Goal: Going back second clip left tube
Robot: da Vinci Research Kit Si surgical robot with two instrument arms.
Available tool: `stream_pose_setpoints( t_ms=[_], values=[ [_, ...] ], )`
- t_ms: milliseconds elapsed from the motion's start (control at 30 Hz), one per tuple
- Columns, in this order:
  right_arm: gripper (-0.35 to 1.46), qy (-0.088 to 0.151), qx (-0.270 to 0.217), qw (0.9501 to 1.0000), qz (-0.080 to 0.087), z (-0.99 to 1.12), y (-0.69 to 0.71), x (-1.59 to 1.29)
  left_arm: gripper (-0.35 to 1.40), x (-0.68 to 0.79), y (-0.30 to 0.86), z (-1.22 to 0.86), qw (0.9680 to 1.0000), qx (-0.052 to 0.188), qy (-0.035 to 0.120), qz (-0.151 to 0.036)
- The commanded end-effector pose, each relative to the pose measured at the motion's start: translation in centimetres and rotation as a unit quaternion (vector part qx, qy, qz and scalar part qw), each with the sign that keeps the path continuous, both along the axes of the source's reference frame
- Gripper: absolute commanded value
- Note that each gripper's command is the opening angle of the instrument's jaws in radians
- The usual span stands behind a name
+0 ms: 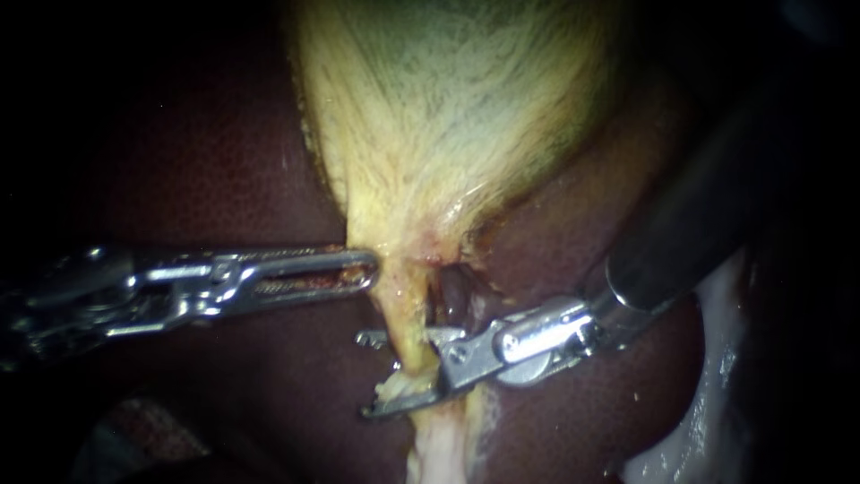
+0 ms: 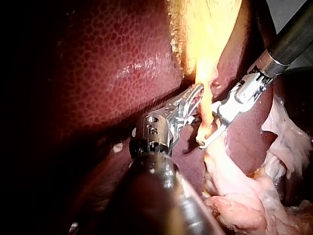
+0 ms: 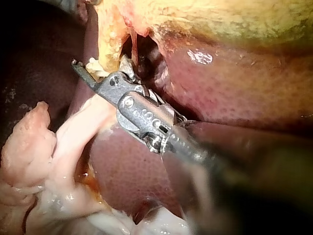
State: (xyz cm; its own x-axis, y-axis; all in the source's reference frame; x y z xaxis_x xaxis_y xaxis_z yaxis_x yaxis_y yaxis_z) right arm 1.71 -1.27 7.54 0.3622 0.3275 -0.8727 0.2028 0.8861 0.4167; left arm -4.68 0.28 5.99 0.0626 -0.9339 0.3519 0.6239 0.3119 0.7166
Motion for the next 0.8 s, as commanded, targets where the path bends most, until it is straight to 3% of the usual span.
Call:
stream_pose_setpoints(
  t_ms=[33,433,800],
  values=[
    [0.58,0.0,-0.001,1.0,0.002,-0.03,0.04,-0.06,-0.35,0.01,0.0,0.0,1.0,0.0,0.0,0.0],
    [0.59,-0.02,0.012,0.9988,0.043,-0.33,0.34,-0.82,-0.35,0.03,-0.01,0.0,1.0,0.0,0.0,0.001],
    [0.6,-0.008,-0.023,0.9992,0.032,-0.7,0.71,-1.35,-0.35,0.03,-0.01,0.04,1.0,-0.001,0.0,0.001]
  ],
)
